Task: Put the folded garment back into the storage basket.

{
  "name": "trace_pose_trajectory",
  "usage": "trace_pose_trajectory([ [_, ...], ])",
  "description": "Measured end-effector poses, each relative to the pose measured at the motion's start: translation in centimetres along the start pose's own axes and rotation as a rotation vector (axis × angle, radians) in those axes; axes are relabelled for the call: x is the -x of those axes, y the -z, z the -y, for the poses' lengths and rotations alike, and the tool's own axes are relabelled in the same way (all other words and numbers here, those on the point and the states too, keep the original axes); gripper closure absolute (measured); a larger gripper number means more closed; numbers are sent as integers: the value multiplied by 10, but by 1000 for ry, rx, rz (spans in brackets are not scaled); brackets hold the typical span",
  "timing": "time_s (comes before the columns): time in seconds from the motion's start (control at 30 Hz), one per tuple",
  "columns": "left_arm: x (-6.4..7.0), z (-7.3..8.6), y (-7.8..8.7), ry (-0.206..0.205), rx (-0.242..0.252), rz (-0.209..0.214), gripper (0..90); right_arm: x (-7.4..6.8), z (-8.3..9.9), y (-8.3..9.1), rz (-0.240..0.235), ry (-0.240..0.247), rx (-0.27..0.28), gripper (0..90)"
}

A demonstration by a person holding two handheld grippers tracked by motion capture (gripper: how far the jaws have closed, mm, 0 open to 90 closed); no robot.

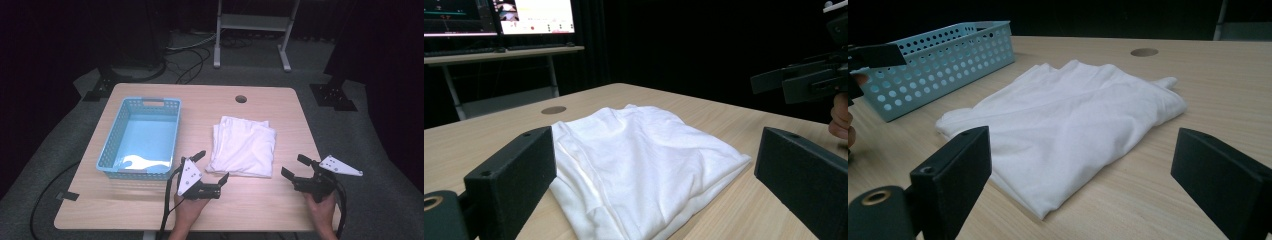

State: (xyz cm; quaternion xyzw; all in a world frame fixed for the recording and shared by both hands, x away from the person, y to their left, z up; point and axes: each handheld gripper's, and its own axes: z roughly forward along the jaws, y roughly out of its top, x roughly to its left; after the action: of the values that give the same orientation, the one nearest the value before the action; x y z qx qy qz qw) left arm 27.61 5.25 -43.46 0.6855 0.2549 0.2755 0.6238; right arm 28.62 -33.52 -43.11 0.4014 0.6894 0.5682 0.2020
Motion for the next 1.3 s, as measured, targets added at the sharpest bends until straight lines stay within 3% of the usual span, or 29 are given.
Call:
trace_pose_trajectory([
  [0.33,-1,1,-1,11,-10,-6,28,4,1,1,-11,-31,6,93],
  [0.6,-3,1,-1,25,-9,-5,28,1,0,-2,-8,-5,-7,93],
  [0.83,-3,2,-1,26,-16,-1,28,2,0,-3,-12,-10,-15,93],
  [1.1,-5,2,-2,43,-29,-10,28,6,0,-9,-3,-45,-68,93],
  [1.3,-11,4,-4,92,-44,-9,28,5,-17,-16,-8,-72,-131,92],
])
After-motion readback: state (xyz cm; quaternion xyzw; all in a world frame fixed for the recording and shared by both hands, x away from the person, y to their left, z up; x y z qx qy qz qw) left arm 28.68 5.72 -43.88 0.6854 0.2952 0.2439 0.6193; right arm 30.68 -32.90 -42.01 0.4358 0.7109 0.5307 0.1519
